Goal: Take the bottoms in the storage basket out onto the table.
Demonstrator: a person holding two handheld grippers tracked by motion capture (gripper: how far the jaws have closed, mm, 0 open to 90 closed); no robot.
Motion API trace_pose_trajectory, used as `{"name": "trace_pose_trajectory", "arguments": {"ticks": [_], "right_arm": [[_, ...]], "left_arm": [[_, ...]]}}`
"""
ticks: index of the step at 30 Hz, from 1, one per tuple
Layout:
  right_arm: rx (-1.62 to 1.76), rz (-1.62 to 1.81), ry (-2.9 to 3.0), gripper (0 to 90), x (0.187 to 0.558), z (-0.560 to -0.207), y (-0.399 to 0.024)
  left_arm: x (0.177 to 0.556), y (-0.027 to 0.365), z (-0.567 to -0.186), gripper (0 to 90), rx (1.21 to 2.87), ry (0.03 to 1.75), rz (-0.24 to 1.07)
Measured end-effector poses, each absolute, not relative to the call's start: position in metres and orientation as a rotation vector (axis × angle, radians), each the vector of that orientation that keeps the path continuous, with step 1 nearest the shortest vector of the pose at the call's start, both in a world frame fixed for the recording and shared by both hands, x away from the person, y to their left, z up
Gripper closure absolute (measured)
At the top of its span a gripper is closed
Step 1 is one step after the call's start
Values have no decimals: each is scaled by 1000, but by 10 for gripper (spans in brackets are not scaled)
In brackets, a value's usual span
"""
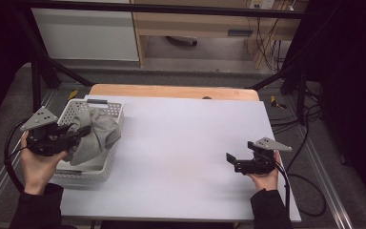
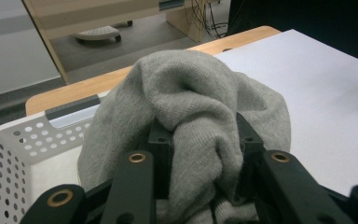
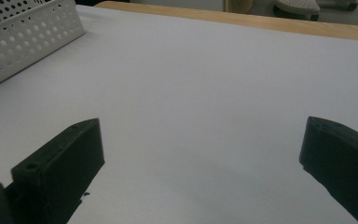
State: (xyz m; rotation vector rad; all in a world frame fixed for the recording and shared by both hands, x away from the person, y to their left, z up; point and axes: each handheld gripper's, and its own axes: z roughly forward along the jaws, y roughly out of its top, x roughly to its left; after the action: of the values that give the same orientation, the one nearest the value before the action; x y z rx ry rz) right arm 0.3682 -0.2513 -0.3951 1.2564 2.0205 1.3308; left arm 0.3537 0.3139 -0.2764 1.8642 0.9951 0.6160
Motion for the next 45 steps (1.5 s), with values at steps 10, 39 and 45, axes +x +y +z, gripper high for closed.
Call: {"name": "trace_pose_trajectory", "arguments": {"ticks": [10, 39, 45], "right_arm": [[1256, 1329, 2021, 1, 368, -395, -251], [1253, 1328, 2022, 1, 368, -395, -252], [1255, 1329, 2019, 1, 368, -395, -252]], "left_arm": [[351, 309, -271, 673, 1860, 968, 603], [356, 270, -259, 673, 1899, 872, 566], [357, 260, -259, 674, 1913, 856, 556]]}}
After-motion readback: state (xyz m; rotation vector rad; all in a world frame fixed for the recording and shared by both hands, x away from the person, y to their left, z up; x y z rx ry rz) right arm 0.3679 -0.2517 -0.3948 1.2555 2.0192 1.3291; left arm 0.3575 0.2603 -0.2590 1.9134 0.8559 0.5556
